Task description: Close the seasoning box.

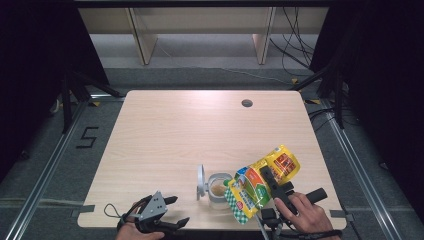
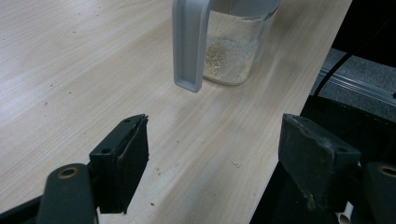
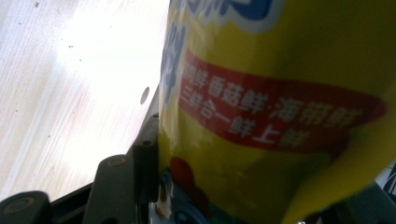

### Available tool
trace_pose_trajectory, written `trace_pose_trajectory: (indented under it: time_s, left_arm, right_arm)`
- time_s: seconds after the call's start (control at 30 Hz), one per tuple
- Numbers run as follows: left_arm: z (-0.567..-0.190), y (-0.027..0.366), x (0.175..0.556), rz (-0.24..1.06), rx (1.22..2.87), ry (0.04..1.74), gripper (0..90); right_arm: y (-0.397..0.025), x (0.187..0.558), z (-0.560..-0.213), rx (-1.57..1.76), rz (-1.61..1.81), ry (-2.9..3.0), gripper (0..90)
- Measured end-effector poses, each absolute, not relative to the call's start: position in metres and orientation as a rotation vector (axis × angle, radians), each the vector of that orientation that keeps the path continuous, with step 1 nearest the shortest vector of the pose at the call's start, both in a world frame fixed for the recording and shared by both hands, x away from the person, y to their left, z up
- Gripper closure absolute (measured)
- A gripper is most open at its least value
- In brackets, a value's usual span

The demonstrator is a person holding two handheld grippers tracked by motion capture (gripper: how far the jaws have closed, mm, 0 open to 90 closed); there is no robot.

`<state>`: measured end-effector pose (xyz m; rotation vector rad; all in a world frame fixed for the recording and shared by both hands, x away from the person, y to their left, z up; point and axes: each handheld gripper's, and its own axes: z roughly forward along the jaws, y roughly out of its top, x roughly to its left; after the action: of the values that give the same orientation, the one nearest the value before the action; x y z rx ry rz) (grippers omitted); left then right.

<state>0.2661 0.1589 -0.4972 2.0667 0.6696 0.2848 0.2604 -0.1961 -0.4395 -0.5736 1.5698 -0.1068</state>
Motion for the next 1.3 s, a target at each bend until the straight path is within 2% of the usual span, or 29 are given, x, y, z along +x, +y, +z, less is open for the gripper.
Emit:
trace_pose_trajectory:
  time_s: [1.3]
  left_arm:
    - [-0.4975,0.1577,0.2655,0.276,2.043,0.681,24.1]
  right_arm:
    - [-0.1981,0.2591,-0.4421,-0.555,-0.099,1.572,46.8]
